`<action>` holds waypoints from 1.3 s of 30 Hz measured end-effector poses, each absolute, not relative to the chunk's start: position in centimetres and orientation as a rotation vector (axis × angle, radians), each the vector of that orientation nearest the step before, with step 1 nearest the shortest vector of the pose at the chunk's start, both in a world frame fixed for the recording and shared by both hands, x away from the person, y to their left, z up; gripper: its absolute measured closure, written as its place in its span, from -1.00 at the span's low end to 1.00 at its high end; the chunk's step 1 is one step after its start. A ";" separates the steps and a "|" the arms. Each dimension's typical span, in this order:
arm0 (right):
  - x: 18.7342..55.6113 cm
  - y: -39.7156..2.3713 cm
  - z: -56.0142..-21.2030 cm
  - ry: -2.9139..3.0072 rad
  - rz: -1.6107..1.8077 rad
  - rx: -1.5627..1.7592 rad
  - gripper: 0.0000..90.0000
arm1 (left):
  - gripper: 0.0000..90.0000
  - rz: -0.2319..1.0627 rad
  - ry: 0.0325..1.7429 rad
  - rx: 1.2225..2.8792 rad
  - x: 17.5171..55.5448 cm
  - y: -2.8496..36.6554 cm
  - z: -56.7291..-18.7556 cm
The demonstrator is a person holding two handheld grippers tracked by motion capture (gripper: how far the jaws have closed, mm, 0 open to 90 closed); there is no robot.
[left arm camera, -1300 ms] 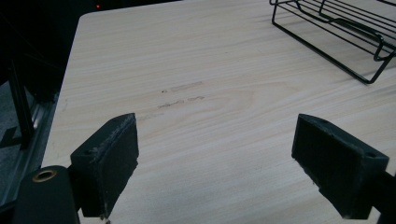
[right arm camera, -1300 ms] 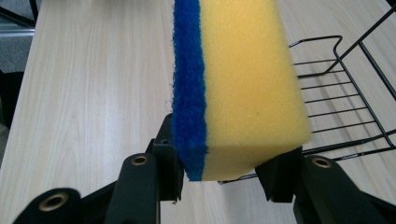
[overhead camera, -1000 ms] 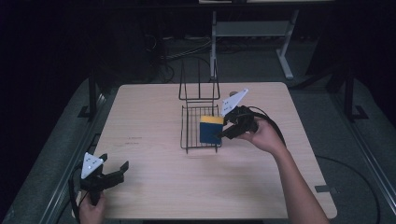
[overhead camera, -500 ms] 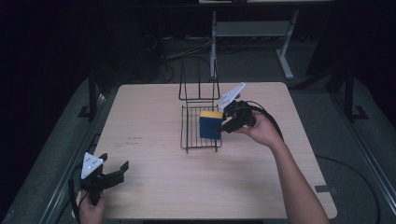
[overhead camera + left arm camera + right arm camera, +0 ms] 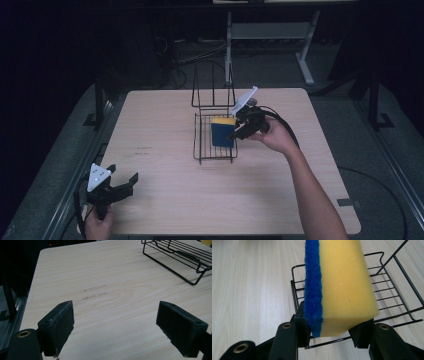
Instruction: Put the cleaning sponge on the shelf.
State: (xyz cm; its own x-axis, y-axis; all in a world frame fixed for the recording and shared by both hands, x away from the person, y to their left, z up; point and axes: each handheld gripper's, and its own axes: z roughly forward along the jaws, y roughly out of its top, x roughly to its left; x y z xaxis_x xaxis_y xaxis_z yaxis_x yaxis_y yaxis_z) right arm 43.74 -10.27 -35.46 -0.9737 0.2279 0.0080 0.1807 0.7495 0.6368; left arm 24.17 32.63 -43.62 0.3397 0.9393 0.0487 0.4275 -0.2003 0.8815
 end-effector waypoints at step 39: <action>47.9 -9.9 -38.3 2.893 1.033 0.447 0.26 | -0.69 0.783 1.224 1.773 24.2 32.9 -43.7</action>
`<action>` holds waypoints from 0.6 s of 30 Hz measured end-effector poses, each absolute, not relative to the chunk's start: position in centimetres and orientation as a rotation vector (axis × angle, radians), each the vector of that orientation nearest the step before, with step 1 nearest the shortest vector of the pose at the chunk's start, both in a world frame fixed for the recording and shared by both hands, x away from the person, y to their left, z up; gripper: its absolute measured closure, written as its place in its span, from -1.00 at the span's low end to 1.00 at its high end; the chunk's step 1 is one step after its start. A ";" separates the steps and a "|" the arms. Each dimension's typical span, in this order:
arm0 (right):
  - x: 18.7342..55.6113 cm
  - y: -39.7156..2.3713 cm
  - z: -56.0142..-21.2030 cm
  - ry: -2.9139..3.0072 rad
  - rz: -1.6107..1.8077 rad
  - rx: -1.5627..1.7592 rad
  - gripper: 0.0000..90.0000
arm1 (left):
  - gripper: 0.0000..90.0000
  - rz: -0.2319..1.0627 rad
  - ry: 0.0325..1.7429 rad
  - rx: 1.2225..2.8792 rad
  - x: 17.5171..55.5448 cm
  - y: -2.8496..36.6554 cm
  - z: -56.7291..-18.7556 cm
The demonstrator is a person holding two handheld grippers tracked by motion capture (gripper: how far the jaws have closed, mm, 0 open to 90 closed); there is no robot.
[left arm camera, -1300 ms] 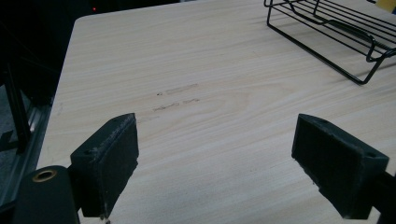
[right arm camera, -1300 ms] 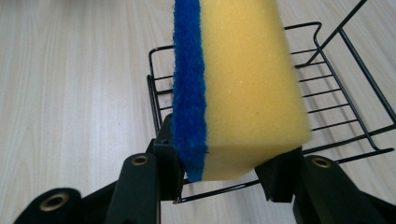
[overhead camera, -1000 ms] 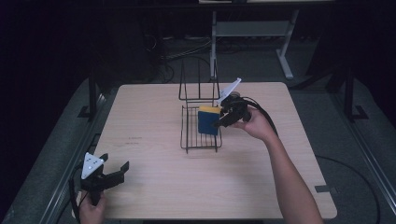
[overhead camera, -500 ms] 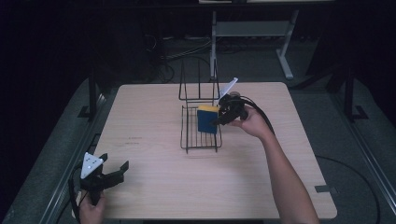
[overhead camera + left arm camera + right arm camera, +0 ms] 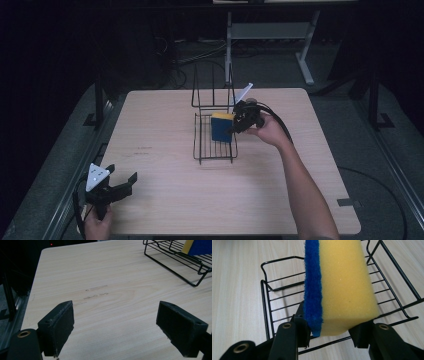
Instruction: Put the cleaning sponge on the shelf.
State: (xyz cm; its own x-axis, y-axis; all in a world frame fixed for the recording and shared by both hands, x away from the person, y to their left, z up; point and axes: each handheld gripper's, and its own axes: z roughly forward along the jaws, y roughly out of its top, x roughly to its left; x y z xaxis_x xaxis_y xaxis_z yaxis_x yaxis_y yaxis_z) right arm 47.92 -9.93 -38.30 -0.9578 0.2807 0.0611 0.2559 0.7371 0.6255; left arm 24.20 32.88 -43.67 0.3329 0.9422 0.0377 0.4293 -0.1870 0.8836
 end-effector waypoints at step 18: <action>47.7 -9.8 -38.1 2.898 1.032 0.480 0.02 | -0.69 0.783 1.223 1.774 24.1 32.8 -43.6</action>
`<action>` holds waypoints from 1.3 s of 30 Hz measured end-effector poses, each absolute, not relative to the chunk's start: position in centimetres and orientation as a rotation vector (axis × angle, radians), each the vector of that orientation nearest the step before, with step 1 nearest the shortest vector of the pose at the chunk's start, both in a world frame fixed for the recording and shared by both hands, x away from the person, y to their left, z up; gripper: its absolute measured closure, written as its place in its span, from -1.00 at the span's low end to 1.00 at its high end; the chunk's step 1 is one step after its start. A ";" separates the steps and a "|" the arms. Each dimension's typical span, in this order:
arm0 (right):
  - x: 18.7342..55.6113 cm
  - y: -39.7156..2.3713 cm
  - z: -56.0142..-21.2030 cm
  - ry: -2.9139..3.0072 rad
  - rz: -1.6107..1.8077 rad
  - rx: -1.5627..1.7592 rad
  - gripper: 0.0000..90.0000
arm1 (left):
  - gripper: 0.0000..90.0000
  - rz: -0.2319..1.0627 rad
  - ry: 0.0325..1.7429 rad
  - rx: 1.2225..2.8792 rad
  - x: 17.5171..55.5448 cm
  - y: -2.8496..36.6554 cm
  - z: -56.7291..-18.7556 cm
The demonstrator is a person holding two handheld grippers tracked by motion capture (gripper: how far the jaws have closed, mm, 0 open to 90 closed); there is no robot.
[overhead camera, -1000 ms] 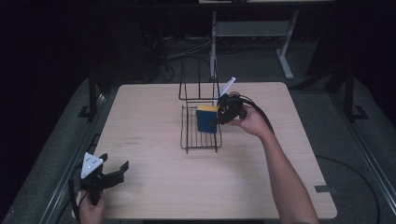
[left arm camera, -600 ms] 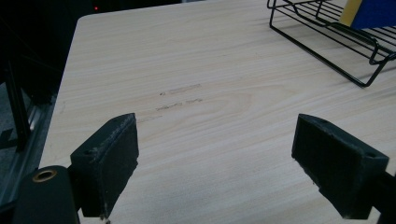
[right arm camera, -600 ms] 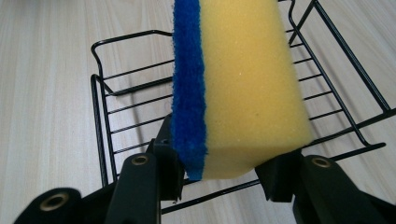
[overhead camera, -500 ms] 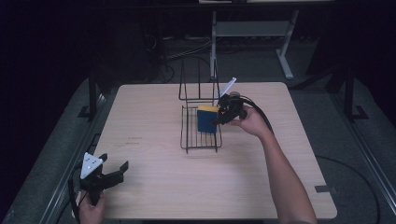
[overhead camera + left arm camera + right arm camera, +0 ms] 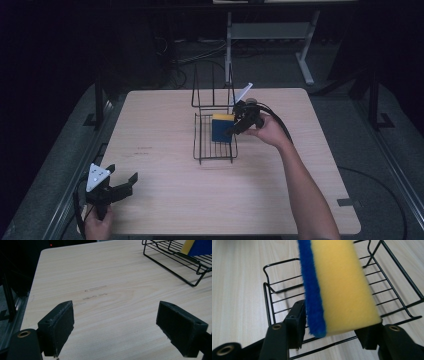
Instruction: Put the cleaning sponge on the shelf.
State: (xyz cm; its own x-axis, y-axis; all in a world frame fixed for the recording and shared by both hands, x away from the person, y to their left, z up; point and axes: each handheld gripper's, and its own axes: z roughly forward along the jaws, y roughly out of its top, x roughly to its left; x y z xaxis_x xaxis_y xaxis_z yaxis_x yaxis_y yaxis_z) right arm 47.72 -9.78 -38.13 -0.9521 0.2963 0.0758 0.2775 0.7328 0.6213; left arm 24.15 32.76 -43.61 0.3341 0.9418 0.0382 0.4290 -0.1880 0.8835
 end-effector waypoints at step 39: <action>46.6 -12.0 -37.8 2.869 1.057 0.581 -0.47 | -0.69 0.775 1.220 1.778 23.9 32.7 -43.7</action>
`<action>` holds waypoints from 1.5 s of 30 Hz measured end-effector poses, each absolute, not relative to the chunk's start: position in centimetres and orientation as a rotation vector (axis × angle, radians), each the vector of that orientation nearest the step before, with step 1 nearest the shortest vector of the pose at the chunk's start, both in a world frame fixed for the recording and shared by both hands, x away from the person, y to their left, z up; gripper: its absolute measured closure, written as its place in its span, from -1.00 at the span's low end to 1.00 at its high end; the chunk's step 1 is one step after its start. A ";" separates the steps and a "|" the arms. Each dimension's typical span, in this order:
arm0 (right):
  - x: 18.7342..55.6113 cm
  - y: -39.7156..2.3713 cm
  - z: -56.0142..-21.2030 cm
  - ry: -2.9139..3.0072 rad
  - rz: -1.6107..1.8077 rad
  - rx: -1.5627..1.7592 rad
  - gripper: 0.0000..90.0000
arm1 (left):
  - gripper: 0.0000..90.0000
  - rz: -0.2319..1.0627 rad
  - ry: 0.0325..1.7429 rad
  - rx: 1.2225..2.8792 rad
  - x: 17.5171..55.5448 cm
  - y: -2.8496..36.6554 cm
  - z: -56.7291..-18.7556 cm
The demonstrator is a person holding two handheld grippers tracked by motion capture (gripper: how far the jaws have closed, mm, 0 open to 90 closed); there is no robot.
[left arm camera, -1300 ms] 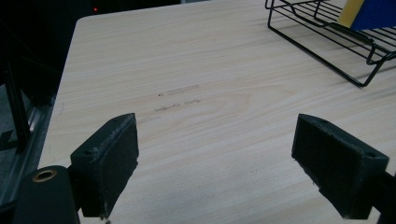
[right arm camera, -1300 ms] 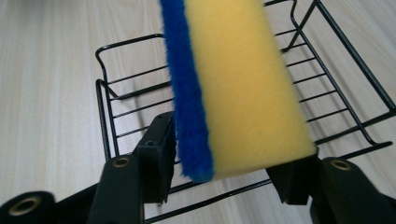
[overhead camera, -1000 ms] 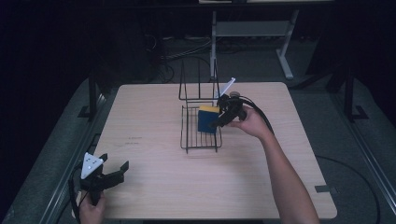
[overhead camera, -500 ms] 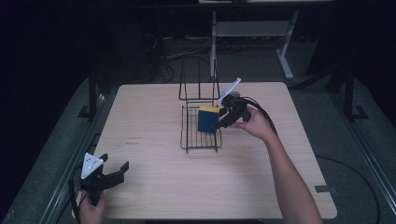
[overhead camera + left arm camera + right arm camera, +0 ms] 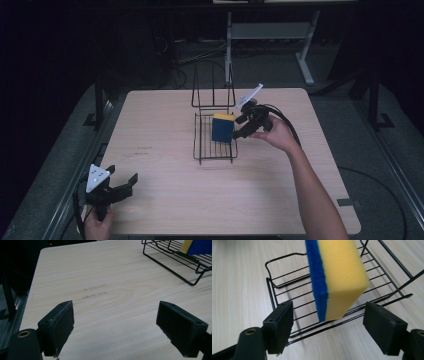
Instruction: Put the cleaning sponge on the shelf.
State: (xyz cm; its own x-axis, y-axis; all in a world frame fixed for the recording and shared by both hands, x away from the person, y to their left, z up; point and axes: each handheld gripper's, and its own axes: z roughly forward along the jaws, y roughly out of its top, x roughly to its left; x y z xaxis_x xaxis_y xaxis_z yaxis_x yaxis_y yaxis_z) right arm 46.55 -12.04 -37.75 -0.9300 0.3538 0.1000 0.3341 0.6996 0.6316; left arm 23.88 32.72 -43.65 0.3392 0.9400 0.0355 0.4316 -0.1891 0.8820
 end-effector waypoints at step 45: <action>43.7 -16.4 -39.2 2.849 1.039 0.688 -0.56 | -0.69 0.773 1.203 1.794 24.0 32.4 -43.8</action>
